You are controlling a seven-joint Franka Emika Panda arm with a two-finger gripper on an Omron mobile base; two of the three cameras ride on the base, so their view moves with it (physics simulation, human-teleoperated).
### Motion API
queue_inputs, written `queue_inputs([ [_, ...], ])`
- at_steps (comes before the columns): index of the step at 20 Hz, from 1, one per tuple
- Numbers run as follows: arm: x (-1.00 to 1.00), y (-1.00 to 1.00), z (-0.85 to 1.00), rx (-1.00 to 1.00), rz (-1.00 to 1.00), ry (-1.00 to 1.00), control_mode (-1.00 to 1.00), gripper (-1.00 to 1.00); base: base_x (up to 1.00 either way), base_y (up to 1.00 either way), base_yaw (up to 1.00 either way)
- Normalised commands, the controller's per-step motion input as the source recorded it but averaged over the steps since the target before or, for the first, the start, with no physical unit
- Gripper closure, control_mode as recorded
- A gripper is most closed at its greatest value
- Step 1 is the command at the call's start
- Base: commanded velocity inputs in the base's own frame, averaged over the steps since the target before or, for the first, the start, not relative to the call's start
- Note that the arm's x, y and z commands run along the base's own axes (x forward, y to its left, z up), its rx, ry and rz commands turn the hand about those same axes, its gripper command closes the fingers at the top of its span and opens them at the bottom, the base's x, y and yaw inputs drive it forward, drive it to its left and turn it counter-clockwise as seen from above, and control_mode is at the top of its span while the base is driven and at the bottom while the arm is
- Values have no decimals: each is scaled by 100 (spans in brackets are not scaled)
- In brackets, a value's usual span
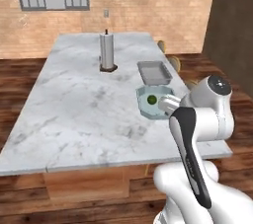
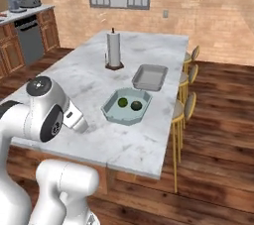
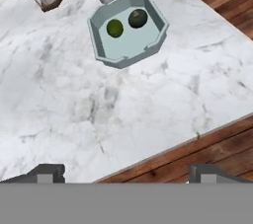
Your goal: Place the cold items (lime and squash) from the fridge in one tupperware on the dining counter. Place the warm items (hot dog and kebab skewer) in the stove area in another tupperware.
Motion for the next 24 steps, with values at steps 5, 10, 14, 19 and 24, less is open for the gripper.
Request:
queue_inputs([
  [5,0,0,0,0,0,0,100,-100,-35,10,39],
  [10,0,0,0,0,0,0,100,-100,-59,9,36],
  [14,0,0,0,0,0,0,100,-100,-51,17,34],
  [19,0,0,0,0,0,0,100,-100,-33,49,24],
  [24,0,0,0,0,0,0,100,-100,-6,72,11],
])
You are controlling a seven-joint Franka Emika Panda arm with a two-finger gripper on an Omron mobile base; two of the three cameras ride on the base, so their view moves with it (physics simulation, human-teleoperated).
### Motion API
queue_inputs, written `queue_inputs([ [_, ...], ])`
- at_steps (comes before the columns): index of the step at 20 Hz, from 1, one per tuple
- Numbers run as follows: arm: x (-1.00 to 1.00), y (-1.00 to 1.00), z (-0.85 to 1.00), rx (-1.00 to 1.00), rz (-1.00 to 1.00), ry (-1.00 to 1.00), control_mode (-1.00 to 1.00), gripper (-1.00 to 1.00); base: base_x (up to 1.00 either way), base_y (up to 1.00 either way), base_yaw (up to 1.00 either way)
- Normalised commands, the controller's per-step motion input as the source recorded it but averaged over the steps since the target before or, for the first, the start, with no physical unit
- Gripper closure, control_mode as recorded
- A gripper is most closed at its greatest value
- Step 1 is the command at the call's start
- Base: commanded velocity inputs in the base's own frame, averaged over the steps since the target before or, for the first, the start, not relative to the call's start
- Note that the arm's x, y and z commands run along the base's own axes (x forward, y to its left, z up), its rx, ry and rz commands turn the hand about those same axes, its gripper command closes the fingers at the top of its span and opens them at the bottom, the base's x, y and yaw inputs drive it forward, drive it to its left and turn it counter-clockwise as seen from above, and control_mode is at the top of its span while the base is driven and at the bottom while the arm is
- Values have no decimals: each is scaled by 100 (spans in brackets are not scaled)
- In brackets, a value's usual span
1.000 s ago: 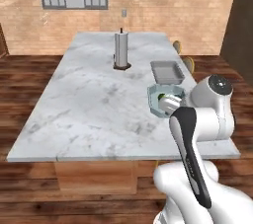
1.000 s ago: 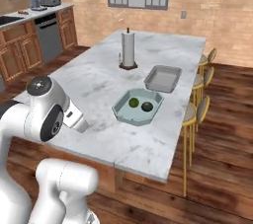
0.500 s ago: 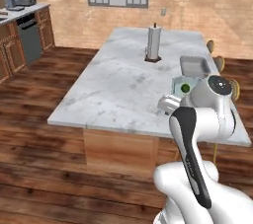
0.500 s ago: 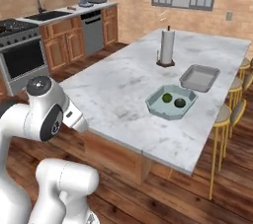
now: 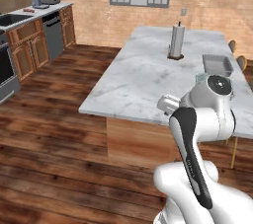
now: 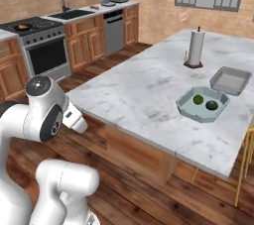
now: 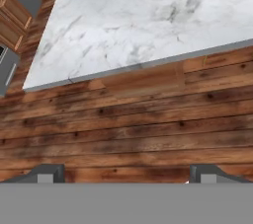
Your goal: Place the cold items (lime and squash) from the fridge in one tupperware on the dining counter. Place the warm items (hot dog and kebab skewer) in the stove area in another tupperware.
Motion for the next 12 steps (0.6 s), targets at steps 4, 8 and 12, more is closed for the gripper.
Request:
queue_inputs([
  [4,0,0,0,0,0,0,100,-100,10,73,14],
  [8,0,0,0,0,0,0,100,-100,33,71,23],
  [12,0,0,0,0,0,0,100,-100,37,67,26],
])
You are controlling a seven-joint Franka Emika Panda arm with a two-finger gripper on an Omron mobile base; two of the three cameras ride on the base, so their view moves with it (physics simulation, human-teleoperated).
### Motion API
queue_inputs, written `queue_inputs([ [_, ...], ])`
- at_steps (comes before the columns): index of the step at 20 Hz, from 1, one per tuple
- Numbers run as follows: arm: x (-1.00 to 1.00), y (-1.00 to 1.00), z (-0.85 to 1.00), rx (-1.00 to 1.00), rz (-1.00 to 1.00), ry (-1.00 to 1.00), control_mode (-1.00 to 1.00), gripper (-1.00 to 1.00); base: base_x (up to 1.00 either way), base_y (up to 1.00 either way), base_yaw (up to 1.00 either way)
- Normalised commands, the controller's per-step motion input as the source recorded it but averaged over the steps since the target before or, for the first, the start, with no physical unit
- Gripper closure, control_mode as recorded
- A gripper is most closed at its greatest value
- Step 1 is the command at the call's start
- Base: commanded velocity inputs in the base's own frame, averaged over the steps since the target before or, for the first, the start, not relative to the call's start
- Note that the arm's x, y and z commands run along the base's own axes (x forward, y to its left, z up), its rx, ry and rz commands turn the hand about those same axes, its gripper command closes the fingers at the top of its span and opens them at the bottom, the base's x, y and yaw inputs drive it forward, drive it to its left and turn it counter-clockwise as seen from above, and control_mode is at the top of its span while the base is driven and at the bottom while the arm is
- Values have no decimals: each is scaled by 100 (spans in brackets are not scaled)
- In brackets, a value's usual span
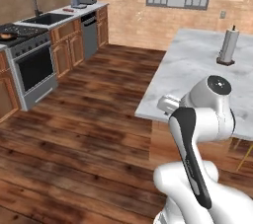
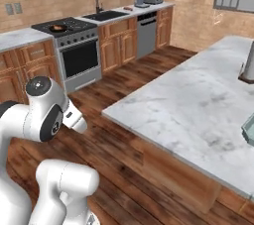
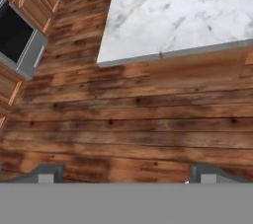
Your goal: Place the cold items (lime and squash) from the fridge in one tupperware on the dining counter. Place the warm items (hot dog and kebab skewer) in the stove area in another tupperware.
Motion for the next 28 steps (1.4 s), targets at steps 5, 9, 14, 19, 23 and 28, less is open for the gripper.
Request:
queue_inputs([
  [5,0,0,0,0,0,0,100,-100,43,53,23],
  [9,0,0,0,0,0,0,100,-100,62,34,11],
  [14,0,0,0,0,0,0,100,-100,74,18,4],
  [19,0,0,0,0,0,0,100,-100,82,2,2],
  [23,0,0,0,0,0,0,100,-100,80,1,1],
  [28,0,0,0,0,0,0,100,-100,75,18,0],
])
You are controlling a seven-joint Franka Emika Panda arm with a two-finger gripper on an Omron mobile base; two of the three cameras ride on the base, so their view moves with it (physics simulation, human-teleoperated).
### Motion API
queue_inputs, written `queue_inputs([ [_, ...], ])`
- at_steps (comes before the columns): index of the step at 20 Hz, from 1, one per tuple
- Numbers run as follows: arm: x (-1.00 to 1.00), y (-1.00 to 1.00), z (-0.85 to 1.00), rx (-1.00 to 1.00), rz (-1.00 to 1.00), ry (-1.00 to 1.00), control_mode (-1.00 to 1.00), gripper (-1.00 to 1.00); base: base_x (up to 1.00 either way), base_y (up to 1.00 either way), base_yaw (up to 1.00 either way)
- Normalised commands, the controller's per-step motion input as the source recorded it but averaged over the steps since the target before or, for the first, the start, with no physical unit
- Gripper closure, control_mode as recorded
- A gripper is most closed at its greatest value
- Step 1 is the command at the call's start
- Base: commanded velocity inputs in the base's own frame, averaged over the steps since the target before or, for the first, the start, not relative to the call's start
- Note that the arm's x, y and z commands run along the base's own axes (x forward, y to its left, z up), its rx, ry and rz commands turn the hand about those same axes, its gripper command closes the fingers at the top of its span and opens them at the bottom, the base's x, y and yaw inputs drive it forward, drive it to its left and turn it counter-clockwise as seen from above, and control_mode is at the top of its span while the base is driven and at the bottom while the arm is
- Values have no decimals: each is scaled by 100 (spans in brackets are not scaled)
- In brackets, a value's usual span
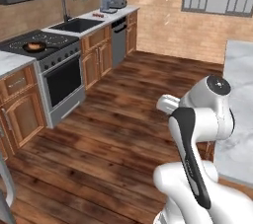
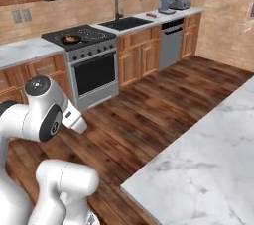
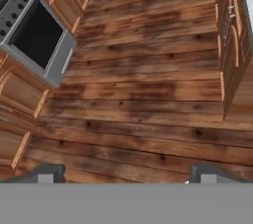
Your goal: Place the cold items (lime and squash) from the fridge in one tupperware on the dining counter. Place the warm items (hot dog and kebab skewer) in the stove area in another tupperware.
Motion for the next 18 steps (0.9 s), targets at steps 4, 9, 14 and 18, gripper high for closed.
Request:
queue_inputs([
  [4,0,0,0,0,0,0,100,-100,83,39,10],
  [9,0,0,0,0,0,0,100,-100,75,43,20],
  [14,0,0,0,0,0,0,100,-100,66,32,22],
  [18,0,0,0,0,0,0,100,-100,57,15,19],
])
